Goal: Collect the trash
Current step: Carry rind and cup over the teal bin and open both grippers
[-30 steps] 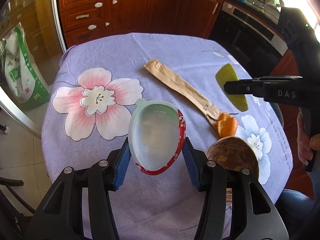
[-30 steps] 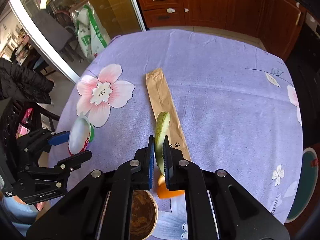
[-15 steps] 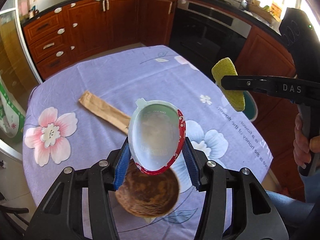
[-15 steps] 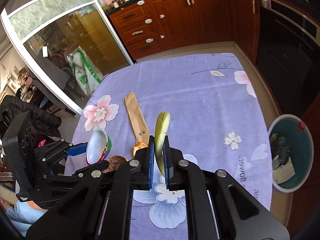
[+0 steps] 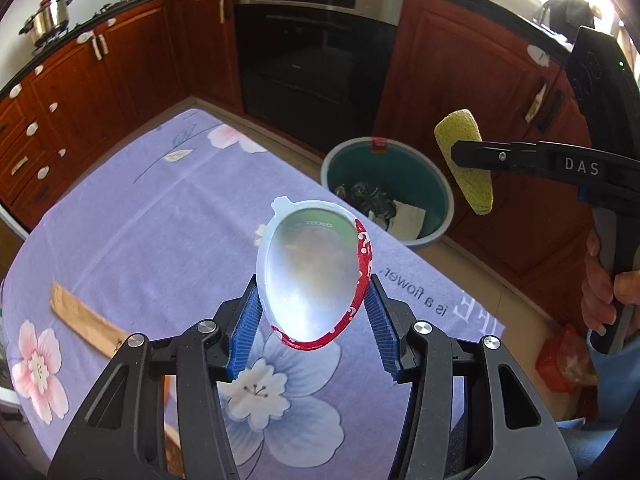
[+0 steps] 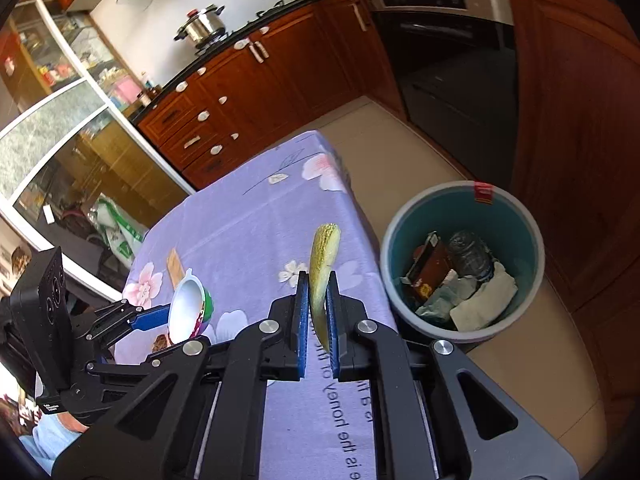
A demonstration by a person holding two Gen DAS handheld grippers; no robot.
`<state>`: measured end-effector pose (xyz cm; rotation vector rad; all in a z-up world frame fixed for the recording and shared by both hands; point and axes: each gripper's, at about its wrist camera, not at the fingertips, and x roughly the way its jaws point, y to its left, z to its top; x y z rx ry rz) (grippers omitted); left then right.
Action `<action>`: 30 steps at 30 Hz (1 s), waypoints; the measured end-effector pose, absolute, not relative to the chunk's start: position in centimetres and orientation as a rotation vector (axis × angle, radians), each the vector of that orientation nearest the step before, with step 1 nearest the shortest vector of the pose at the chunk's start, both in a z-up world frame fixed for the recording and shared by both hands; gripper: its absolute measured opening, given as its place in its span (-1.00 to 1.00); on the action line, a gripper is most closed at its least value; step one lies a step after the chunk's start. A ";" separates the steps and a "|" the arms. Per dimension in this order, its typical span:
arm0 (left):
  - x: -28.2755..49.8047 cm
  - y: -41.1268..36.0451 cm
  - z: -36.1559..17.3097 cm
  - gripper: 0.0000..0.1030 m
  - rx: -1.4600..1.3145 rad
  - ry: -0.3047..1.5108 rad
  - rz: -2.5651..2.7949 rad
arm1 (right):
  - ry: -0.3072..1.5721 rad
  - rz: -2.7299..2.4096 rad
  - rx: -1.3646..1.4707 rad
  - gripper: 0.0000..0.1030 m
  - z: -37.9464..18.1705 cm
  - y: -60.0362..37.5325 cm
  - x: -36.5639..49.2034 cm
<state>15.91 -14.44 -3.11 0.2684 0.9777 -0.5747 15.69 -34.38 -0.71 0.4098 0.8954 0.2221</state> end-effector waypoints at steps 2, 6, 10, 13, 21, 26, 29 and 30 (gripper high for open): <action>16.9 -16.6 -3.5 0.01 0.296 0.986 -0.597 | 0.888 0.187 0.440 -0.85 -1.4 -36.5 15.5; 18.8 -20.4 -4.3 0.01 0.322 1.006 -0.643 | 0.892 0.135 0.497 -0.85 -3.0 -39.7 15.8; 20.5 -23.8 -5.4 0.01 0.343 1.028 -0.682 | 0.900 0.098 0.536 -0.85 -4.5 -42.0 16.1; 21.6 -26.0 -6.6 0.01 0.363 1.047 -0.708 | 0.906 0.074 0.558 -0.85 -5.5 -43.2 16.6; 23.9 -29.9 -9.6 0.03 0.376 1.099 -0.752 | 0.931 0.034 0.591 -0.84 -7.6 -45.2 17.9; 24.8 -31.1 -10.4 0.42 0.377 1.123 -0.738 | 0.936 0.027 0.596 -0.84 -8.1 -45.7 18.8; 24.7 -30.7 -10.4 0.53 0.383 1.112 -0.711 | 0.933 0.029 0.598 -0.84 -8.2 -45.9 19.3; 24.7 -30.5 -10.4 0.56 0.387 1.112 -0.705 | 0.932 0.029 0.596 -0.84 -8.2 -45.9 19.4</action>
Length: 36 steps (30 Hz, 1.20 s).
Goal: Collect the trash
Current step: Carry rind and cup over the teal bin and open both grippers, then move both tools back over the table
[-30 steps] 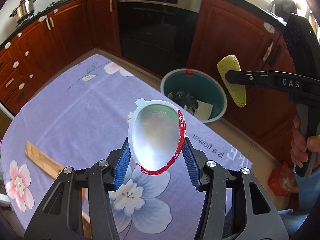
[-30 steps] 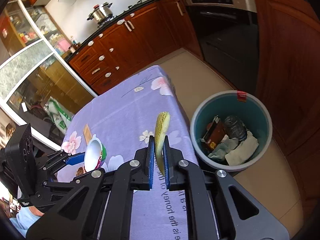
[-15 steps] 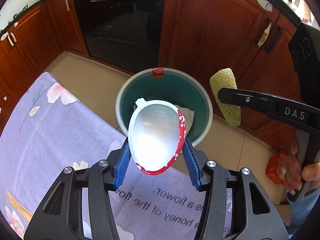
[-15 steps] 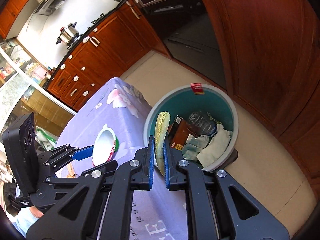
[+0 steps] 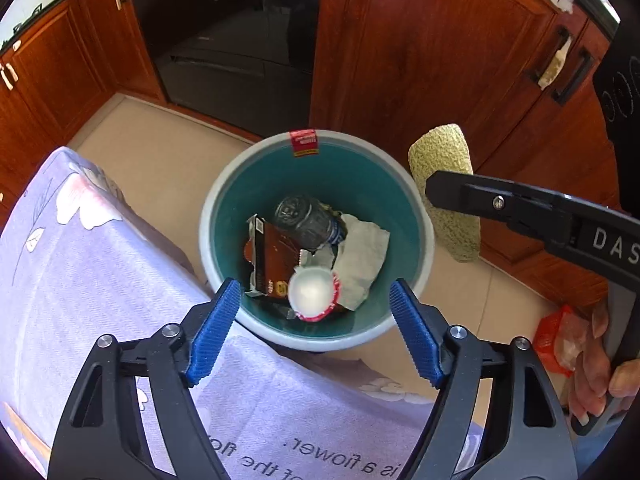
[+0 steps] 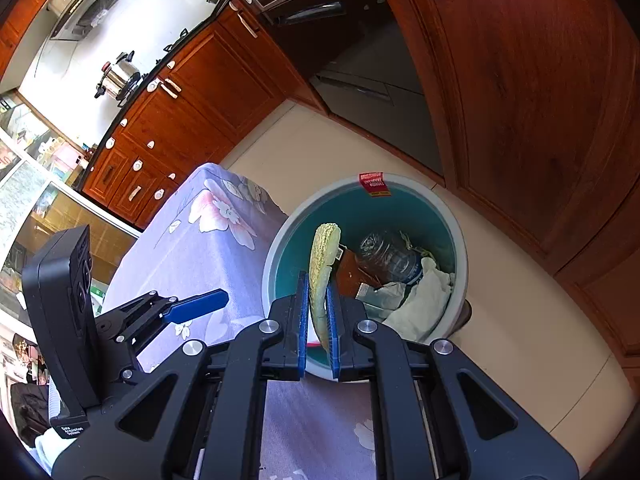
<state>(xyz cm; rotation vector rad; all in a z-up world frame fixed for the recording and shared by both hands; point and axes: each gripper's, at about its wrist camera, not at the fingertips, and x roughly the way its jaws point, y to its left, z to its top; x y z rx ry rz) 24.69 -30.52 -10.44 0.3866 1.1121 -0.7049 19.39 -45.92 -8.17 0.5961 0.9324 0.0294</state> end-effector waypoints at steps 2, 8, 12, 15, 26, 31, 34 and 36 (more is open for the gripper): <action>24.8 -30.1 -10.5 0.59 0.386 1.116 -0.688 | 0.935 0.030 0.591 -0.85 -8.3 -45.9 19.7; 25.0 -29.4 -10.3 0.87 0.361 1.116 -0.667 | 0.947 0.034 0.594 -0.85 -8.8 -45.8 20.3; 24.8 -29.0 -10.3 0.91 0.358 1.122 -0.666 | 0.958 0.033 0.591 -0.85 -9.1 -45.5 20.4; 24.5 -28.9 -10.0 0.92 0.362 1.118 -0.659 | 0.964 0.037 0.585 -0.81 -9.0 -45.4 20.8; 23.5 -27.4 -8.9 0.92 0.342 1.097 -0.659 | 0.959 0.005 0.583 0.80 -7.5 -44.3 21.0; 23.0 -26.4 -8.0 0.92 0.324 1.087 -0.657 | 1.003 -0.016 0.567 0.80 -7.5 -43.4 20.9; 22.5 -25.8 -7.4 0.92 0.317 1.076 -0.654 | 1.015 -0.017 0.540 0.80 -7.2 -42.6 20.7; 22.2 -25.4 -7.0 0.92 0.313 1.066 -0.653 | 1.020 -0.015 0.529 0.80 -6.9 -42.1 20.5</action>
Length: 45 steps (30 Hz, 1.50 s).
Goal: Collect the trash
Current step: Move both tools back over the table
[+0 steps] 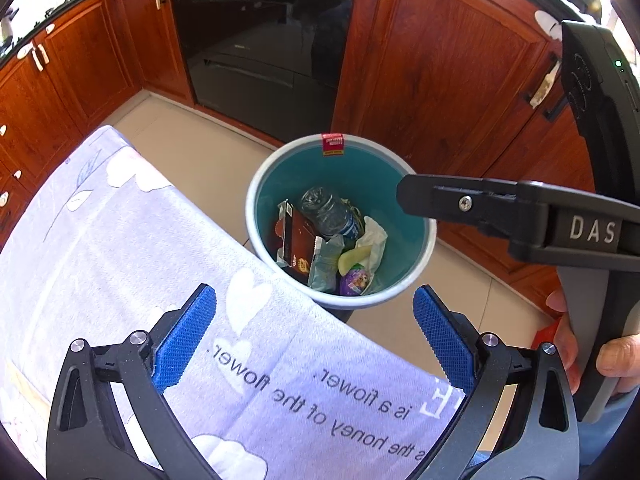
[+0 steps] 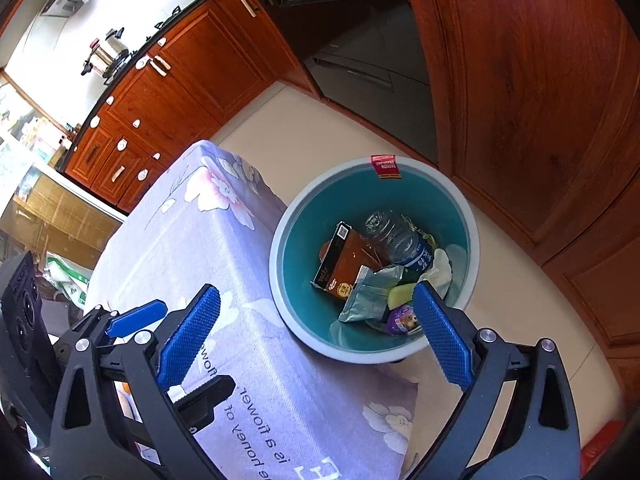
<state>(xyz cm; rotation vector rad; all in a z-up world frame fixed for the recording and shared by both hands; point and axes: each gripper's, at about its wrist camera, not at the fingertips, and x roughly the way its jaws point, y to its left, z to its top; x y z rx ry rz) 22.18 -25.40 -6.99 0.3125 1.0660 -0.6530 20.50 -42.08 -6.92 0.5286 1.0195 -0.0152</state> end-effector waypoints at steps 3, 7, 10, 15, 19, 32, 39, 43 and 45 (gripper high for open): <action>21.6 -24.6 -6.1 0.92 0.303 1.049 -0.655 | 1.017 -0.013 0.517 0.80 -6.3 -41.3 20.1; 20.6 -23.6 -4.9 0.92 0.284 1.022 -0.660 | 1.014 -0.007 0.497 0.80 -5.3 -40.3 19.4; 19.8 -22.7 -4.0 0.92 0.266 1.005 -0.663 | 1.011 -0.002 0.485 0.80 -4.5 -39.5 18.6; 18.3 -20.9 -2.8 0.92 0.242 0.980 -0.663 | 1.010 -0.002 0.481 0.87 -3.8 -38.3 17.1; 17.2 -19.4 -2.1 0.92 0.226 0.965 -0.656 | 1.018 -0.001 0.463 0.87 -3.1 -37.1 16.1; 13.8 -11.1 -1.1 0.92 0.170 0.938 -0.553 | 1.045 0.097 0.386 0.87 -1.2 -30.1 14.8; 12.4 -3.3 -2.8 0.92 0.135 0.964 -0.431 | 1.089 0.211 0.312 0.87 -1.5 -23.5 15.2; 11.7 1.7 -5.1 0.92 0.123 1.004 -0.347 | 1.119 0.271 0.261 0.87 -2.2 -19.8 15.5; 11.7 3.8 -6.7 0.92 0.113 1.046 -0.310 | 1.136 0.296 0.242 0.87 -2.6 -18.2 15.6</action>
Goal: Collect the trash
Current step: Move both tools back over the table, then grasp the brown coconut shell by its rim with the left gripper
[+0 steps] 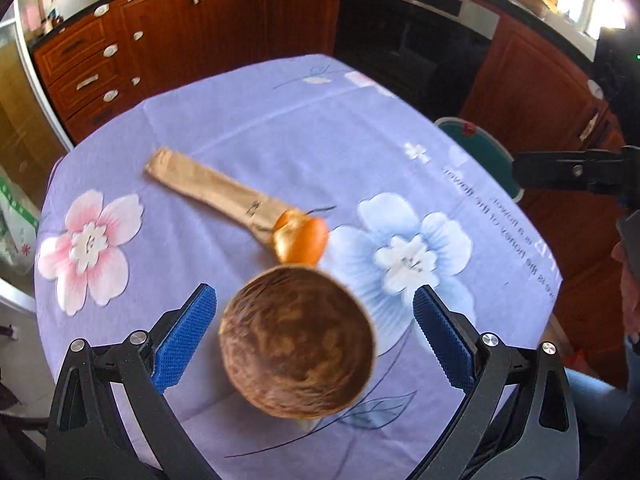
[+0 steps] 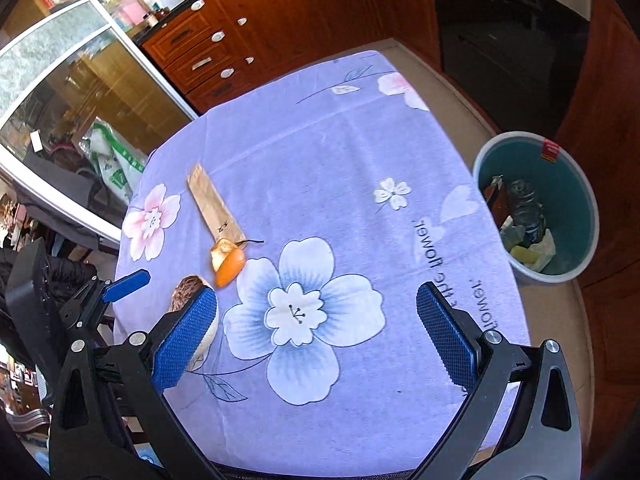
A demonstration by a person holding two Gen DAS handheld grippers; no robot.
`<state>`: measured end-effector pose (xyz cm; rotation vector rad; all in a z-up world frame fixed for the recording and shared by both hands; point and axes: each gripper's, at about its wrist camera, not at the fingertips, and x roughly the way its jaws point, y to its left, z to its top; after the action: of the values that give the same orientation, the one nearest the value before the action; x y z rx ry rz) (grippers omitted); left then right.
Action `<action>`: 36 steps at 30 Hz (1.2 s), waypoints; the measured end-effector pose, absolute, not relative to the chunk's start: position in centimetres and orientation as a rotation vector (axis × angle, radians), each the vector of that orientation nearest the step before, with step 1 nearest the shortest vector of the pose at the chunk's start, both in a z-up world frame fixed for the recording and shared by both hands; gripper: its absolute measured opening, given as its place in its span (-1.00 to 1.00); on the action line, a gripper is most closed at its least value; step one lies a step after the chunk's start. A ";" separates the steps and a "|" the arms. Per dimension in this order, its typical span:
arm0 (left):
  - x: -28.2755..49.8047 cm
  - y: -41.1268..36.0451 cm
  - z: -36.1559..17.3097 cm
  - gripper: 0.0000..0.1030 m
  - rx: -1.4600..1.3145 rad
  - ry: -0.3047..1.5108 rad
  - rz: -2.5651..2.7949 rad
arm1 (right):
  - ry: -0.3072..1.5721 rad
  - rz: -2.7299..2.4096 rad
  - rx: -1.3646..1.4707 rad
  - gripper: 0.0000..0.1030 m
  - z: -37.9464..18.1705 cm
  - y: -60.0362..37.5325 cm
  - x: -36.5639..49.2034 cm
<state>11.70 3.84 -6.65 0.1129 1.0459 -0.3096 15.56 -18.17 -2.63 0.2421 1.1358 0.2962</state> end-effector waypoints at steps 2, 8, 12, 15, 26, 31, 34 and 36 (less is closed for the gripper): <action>11.6 5.9 -7.9 0.92 0.113 1.070 -0.278 | 1.158 0.313 0.227 0.87 -3.2 -17.0 15.7; 11.7 8.9 -10.4 0.92 0.101 1.114 -0.226 | 1.218 0.344 0.180 0.87 -5.2 -14.4 16.0; 11.9 8.9 -11.6 0.92 0.106 1.133 -0.234 | 1.236 0.353 0.171 0.87 -6.0 -13.6 16.1; 12.0 8.3 -12.3 0.92 0.116 1.144 -0.247 | 1.247 0.353 0.174 0.87 -6.5 -13.5 16.2; 11.7 5.6 -12.8 0.92 0.163 1.126 -0.269 | 1.268 0.352 0.212 0.87 -8.0 -14.3 16.6; 10.8 4.2 -11.9 0.00 0.167 1.084 -0.299 | 1.269 0.357 0.227 0.87 -8.4 -14.7 16.7; 10.5 4.1 -11.3 -0.38 0.169 1.064 -0.281 | 1.266 0.357 0.236 0.87 -8.5 -15.0 16.7; 10.7 4.8 -10.4 -0.64 0.125 1.059 -0.295 | 1.263 0.362 0.241 0.87 -8.5 -15.1 16.8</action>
<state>10.65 4.78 -10.40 0.1250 1.0589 -0.2946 16.79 -15.11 -8.55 0.2409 1.2631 0.3618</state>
